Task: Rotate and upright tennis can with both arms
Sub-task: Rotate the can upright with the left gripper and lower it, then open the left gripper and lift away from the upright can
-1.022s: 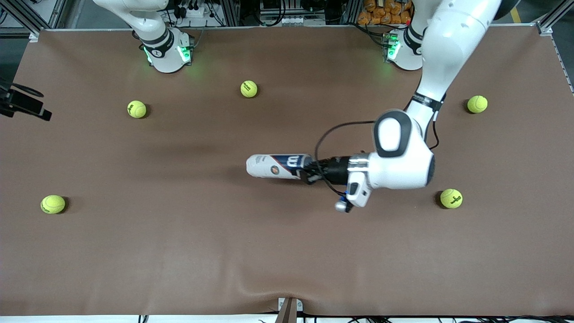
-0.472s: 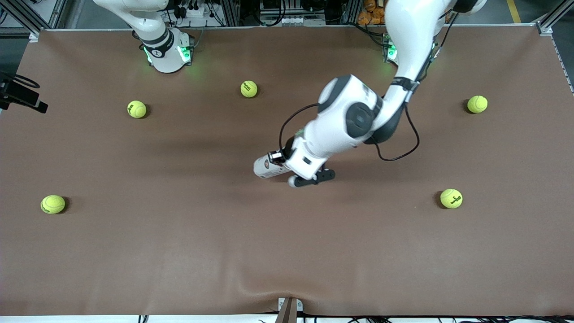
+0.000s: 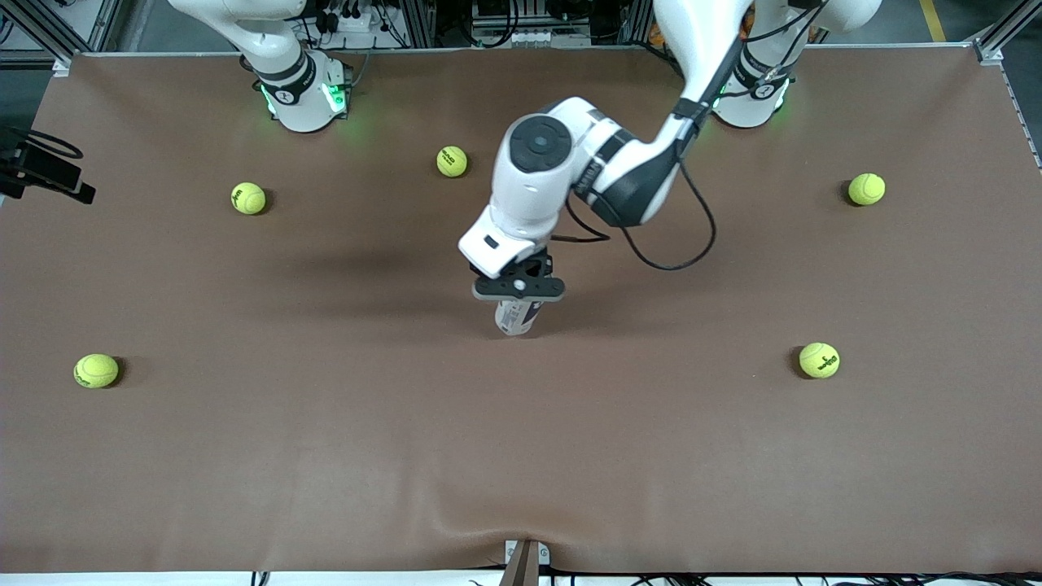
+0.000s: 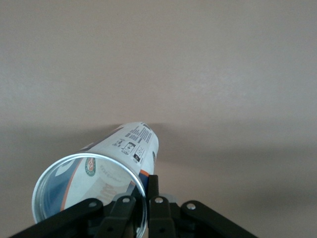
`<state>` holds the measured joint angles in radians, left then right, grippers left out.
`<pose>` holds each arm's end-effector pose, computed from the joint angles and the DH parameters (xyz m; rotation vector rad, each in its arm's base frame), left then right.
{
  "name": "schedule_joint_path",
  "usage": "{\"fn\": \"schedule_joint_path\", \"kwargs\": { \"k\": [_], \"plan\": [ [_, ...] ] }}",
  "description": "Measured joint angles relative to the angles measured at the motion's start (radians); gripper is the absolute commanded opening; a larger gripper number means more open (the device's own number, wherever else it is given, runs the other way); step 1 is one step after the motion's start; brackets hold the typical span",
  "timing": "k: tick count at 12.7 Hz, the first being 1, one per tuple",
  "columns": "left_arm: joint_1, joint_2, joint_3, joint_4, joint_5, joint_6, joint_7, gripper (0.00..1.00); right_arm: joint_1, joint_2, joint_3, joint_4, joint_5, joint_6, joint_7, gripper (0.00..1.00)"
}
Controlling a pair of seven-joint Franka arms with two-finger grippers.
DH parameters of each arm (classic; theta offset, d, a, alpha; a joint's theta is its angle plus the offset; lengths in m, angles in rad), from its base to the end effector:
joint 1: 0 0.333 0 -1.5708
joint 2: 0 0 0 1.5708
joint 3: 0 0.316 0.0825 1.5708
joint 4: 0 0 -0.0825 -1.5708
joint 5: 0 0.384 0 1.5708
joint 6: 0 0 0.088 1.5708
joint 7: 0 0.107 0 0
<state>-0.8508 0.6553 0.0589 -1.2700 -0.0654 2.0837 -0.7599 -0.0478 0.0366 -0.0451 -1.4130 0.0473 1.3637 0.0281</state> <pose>0.5170 -0.5441 0.3861 3.0087 -0.0293 0.1457 0.5419 -0.0441 0.6601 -3.0861 0.1750 0.1305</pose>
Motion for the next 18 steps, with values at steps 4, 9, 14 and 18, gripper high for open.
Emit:
{"fn": "schedule_joint_path", "kwargs": {
  "k": [4,9,14,18],
  "plan": [
    [-0.028,0.033,0.005,0.01,0.043,0.0,0.044,0.18,0.024,-0.011,-0.044,0.003,-0.006,-0.004,-0.004,1.0],
    [-0.027,0.038,0.013,0.016,0.043,0.003,0.074,1.0,0.035,-0.046,-0.043,0.003,-0.053,-0.031,-0.013,1.0],
    [-0.026,0.022,0.039,0.047,0.043,0.003,0.074,1.0,0.037,-0.046,-0.044,0.001,-0.056,-0.03,-0.013,1.0],
    [-0.013,-0.109,0.117,0.066,0.044,-0.069,0.113,1.0,0.039,-0.046,-0.044,0.001,-0.056,-0.028,-0.013,1.0]
  ]
}}
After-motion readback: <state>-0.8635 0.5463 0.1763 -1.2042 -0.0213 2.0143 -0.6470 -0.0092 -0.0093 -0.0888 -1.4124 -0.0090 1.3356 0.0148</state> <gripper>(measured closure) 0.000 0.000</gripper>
